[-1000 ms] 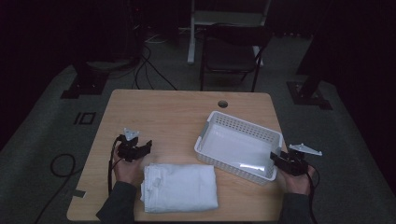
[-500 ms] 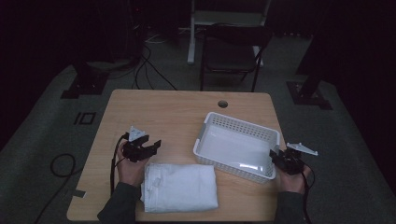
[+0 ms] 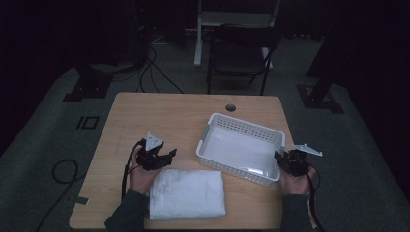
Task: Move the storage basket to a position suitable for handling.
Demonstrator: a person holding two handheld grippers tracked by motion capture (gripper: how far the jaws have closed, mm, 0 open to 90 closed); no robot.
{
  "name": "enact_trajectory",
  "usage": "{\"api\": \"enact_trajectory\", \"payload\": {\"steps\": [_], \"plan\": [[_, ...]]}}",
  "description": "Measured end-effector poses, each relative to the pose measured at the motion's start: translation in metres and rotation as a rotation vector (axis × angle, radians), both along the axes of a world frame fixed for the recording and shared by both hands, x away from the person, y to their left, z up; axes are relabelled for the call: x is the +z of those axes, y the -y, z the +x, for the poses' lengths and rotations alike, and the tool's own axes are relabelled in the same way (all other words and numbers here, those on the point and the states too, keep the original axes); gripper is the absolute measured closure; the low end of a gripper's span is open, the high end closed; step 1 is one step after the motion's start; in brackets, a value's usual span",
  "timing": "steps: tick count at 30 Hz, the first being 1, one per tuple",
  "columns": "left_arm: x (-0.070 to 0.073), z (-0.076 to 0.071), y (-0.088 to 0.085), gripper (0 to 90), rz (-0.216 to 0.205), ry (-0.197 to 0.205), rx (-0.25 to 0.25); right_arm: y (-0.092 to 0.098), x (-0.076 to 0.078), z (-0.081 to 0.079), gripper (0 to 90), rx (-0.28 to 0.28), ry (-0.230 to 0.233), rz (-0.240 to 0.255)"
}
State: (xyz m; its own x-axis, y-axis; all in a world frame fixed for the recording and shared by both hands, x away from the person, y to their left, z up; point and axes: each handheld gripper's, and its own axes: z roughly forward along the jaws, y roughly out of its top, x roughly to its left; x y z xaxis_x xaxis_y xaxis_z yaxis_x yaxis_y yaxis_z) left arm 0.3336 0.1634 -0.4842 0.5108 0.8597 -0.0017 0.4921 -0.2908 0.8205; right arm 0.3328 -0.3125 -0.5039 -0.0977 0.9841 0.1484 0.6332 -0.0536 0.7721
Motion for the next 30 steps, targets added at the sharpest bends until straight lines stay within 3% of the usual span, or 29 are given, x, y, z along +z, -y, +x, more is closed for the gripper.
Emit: {"api": "enact_trajectory", "payload": {"steps": [9, 30], "plan": [[-0.001, 0.0, 0.0, 41.4, -0.009, -0.003, -0.004, -0.011, 0.0, 0.009, 61.4, 0.003, 0.0, 0.0], [-0.01, 0.003, -0.002, 43.0, 0.03, -0.016, 0.012, -0.061, 0.004, 0.045, 61.6, 0.072, -0.021, -0.044]]}}
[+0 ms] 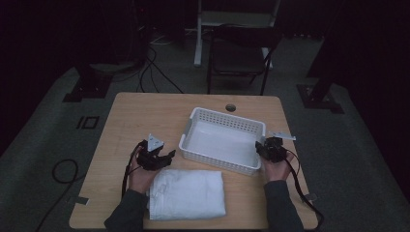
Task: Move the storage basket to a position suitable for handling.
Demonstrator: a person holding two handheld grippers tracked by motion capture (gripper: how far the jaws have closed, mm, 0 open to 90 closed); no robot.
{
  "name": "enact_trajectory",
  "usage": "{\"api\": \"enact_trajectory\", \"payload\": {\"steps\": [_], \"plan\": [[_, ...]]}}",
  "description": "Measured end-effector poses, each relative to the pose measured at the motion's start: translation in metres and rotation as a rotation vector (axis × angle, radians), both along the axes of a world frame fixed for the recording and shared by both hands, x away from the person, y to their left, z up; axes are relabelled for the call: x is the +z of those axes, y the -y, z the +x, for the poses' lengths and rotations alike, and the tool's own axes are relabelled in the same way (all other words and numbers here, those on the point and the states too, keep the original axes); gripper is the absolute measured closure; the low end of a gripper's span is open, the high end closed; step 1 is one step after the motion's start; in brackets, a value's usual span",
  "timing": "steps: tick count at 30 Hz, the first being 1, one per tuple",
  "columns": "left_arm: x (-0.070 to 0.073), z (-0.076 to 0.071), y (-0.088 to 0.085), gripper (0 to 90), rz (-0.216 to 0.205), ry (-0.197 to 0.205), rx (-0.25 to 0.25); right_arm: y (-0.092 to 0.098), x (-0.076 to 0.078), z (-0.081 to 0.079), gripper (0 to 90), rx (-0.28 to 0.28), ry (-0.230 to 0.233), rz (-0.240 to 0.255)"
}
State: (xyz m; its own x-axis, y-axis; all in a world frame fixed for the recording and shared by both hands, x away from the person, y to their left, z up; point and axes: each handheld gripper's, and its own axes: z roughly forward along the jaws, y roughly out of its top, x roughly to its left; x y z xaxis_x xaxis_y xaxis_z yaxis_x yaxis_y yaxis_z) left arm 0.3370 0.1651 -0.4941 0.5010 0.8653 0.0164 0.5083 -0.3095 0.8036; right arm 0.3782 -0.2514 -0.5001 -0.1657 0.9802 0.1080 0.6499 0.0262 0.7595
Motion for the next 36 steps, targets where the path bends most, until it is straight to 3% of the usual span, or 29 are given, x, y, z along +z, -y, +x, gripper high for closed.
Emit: {"api": "enact_trajectory", "payload": {"steps": [6, 9, 11, 14, 19, 22, 25, 30, 34, 36], "plan": [[-0.002, 0.002, -0.002, 44.4, -0.005, -0.017, 0.011, -0.018, 0.002, 0.014, 60.4, 0.047, -0.018, 0.015], [-0.003, 0.003, -0.006, 43.6, -0.005, -0.019, 0.021, -0.027, 0.005, 0.021, 52.3, 0.099, -0.038, 0.035], [-0.002, 0.003, -0.008, 43.1, 0.001, -0.018, 0.029, -0.031, 0.009, 0.019, 47.9, 0.121, -0.032, 0.023], [-0.002, 0.003, -0.011, 42.7, -0.006, -0.015, 0.039, -0.031, 0.012, 0.005, 45.2, 0.153, -0.031, 0.029], [-0.002, 0.003, -0.009, 41.1, 0.006, -0.016, 0.04, -0.03, 0.013, -0.03, 44.5, 0.202, -0.014, 0.031], [-0.003, 0.003, -0.007, 40.7, 0.013, -0.021, 0.035, -0.03, 0.01, -0.047, 45.9, 0.227, -0.016, 0.006], [-0.005, 0.003, -0.005, 40.7, 0.019, -0.024, 0.032, -0.029, 0.008, -0.054, 51.9, 0.238, -0.005, 0.032], [-0.006, 0.004, -0.006, 40.7, 0.015, -0.027, 0.04, -0.031, 0.011, -0.043, 60.5, 0.223, 0.008, -0.02], [-0.007, 0.006, -0.009, 40.8, 0.02, -0.036, 0.05, -0.034, 0.013, -0.028, 64.2, 0.22, 0.012, -0.03], [-0.008, 0.006, -0.01, 40.8, 0.019, -0.04, 0.053, -0.037, 0.012, -0.019, 64.3, 0.248, 0.018, -0.01]]}}
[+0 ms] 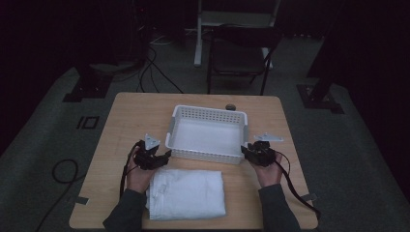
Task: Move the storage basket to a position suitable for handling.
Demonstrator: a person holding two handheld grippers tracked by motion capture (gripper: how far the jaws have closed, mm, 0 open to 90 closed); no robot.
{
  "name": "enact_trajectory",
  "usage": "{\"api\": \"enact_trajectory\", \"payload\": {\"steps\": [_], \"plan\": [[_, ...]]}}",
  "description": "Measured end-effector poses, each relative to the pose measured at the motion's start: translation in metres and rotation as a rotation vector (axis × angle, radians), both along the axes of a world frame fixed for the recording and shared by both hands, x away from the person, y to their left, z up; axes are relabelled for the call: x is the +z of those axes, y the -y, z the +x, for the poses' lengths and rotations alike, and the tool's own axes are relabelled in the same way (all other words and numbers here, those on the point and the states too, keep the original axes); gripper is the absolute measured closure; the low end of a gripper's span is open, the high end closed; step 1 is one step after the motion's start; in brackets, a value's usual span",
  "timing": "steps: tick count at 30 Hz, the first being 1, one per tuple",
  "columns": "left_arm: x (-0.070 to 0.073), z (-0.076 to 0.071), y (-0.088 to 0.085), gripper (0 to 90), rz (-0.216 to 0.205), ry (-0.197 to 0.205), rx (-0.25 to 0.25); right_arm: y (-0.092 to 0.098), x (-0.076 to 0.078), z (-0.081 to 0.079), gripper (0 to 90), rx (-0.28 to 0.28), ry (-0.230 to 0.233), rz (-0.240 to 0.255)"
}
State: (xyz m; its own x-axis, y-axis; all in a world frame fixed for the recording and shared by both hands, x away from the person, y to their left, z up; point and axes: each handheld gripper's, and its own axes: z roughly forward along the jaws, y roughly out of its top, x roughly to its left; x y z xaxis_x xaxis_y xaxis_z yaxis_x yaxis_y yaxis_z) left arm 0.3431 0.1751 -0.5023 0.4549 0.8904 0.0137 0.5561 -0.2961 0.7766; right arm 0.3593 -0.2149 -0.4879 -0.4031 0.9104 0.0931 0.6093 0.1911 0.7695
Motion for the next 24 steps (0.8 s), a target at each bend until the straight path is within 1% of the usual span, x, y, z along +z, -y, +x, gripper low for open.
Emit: {"api": "enact_trajectory", "payload": {"steps": [2, 3, 4, 6, 7, 8, 9, 11, 13, 14, 15, 16, 17, 19, 20, 21, 22, 24], "plan": [[0.0, 0.0, -0.001, 40.8, 0.008, -0.002, 0.002, -0.002, -0.001, 0.009, 63.9, 0.022, 0.003, 0.013], [0.0, 0.0, -0.001, 40.9, 0.007, -0.002, 0.006, -0.003, -0.001, 0.014, 61.0, 0.03, -0.005, 0.025], [-0.001, 0.0, -0.002, 40.9, 0.007, -0.002, 0.011, -0.003, 0.0, 0.016, 55.8, 0.034, -0.009, 0.042], [-0.001, 0.001, -0.004, 40.9, 0.005, -0.004, 0.018, -0.002, 0.001, 0.014, 49.5, 0.054, -0.005, 0.085], [-0.002, 0.002, -0.005, 40.9, 0.004, -0.008, 0.023, -0.003, 0.002, 0.011, 46.8, 0.061, 0.003, 0.084], [-0.002, 0.002, -0.005, 41.0, 0.004, -0.008, 0.023, -0.004, 0.003, 0.007, 43.2, 0.083, 0.01, 0.074], [-0.003, 0.003, -0.006, 41.0, 0.006, -0.014, 0.03, -0.006, 0.003, 0.002, 39.5, 0.105, 0.016, 0.05], [-0.004, 0.004, -0.007, 41.1, 0.008, -0.019, 0.036, -0.008, 0.002, -0.005, 38.0, 0.128, 0.02, 0.033], [-0.004, 0.006, -0.007, 41.1, -0.004, -0.021, 0.043, -0.009, 0.0, -0.011, 35.5, 0.147, 0.018, 0.01], [-0.004, 0.007, -0.007, 41.1, -0.01, -0.021, 0.043, -0.01, -0.002, -0.012, 35.2, 0.151, 0.024, -0.011], [-0.005, 0.008, -0.006, 41.1, -0.014, -0.029, 0.043, -0.011, -0.003, -0.012, 36.2, 0.15, 0.027, -0.037], [-0.005, 0.009, -0.005, 41.5, -0.013, -0.028, 0.043, -0.013, -0.006, -0.011, 37.5, 0.144, 0.032, -0.065], [-0.005, 0.009, -0.004, 41.9, -0.005, -0.029, 0.038, -0.013, -0.006, -0.01, 37.6, 0.145, 0.03, -0.066], [-0.006, 0.011, -0.002, 42.2, 0.001, -0.031, 0.029, -0.013, -0.008, -0.007, 43.9, 0.144, 0.016, -0.061], [-0.006, 0.011, -0.002, 42.5, 0.001, -0.031, 0.029, -0.013, -0.008, -0.007, 43.9, 0.144, 0.016, -0.061], [-0.005, 0.012, -0.001, 42.5, -0.004, -0.032, 0.018, -0.014, -0.009, -0.006, 46.3, 0.147, 0.016, -0.074], [-0.005, 0.013, 0.0, 43.5, -0.002, -0.029, 0.019, -0.015, -0.012, -0.003, 50.0, 0.147, 0.013, -0.084], [-0.003, 0.015, 0.0, 44.9, 0.0, -0.028, 0.015, -0.015, -0.014, 0.002, 52.4, 0.14, 0.01, -0.077]]}}
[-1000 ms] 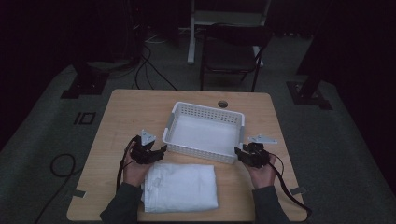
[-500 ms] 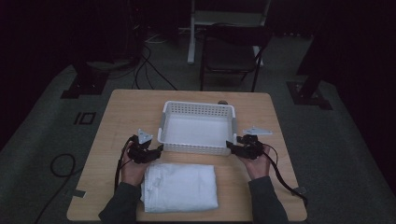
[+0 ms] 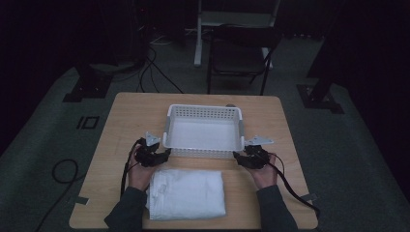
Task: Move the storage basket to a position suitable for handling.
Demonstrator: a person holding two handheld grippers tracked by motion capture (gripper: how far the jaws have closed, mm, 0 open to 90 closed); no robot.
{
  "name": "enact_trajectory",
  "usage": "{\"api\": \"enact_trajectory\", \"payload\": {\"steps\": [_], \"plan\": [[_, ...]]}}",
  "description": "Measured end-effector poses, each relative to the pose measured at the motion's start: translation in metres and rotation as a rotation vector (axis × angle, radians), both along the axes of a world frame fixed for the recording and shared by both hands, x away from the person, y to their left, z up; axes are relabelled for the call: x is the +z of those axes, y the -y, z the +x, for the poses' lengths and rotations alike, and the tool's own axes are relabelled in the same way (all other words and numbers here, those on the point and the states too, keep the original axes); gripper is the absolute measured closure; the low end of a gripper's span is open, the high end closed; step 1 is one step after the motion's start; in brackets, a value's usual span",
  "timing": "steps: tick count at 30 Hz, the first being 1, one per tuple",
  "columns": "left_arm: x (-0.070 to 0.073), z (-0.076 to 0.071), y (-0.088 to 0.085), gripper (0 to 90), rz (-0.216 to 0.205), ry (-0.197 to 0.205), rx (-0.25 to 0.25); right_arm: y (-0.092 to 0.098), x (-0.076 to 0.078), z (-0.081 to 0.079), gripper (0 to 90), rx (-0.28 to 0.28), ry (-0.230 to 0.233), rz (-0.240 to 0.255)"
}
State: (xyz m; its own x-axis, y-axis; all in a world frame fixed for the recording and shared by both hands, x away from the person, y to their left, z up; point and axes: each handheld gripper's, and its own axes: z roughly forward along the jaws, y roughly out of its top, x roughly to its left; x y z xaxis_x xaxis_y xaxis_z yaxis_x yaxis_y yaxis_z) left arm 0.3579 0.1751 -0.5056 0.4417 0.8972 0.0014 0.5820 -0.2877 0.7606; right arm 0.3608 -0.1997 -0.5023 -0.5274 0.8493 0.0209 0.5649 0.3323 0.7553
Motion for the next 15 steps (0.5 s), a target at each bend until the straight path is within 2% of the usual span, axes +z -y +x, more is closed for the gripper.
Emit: {"api": "enact_trajectory", "payload": {"steps": [6, 11, 15], "plan": [[0.001, 0.006, 0.004, 50.7, 0.021, 0.004, -0.016, -0.001, -0.002, 0.013, 55.9, -0.011, -0.005, 0.008], [0.001, 0.01, 0.007, 51.1, 0.019, -0.006, -0.007, -0.001, -0.001, 0.022, 56.7, -0.031, -0.012, 0.018], [0.001, 0.011, 0.006, 50.2, 0.022, -0.007, -0.004, -0.001, -0.002, 0.026, 57.4, -0.02, -0.012, 0.025]]}}
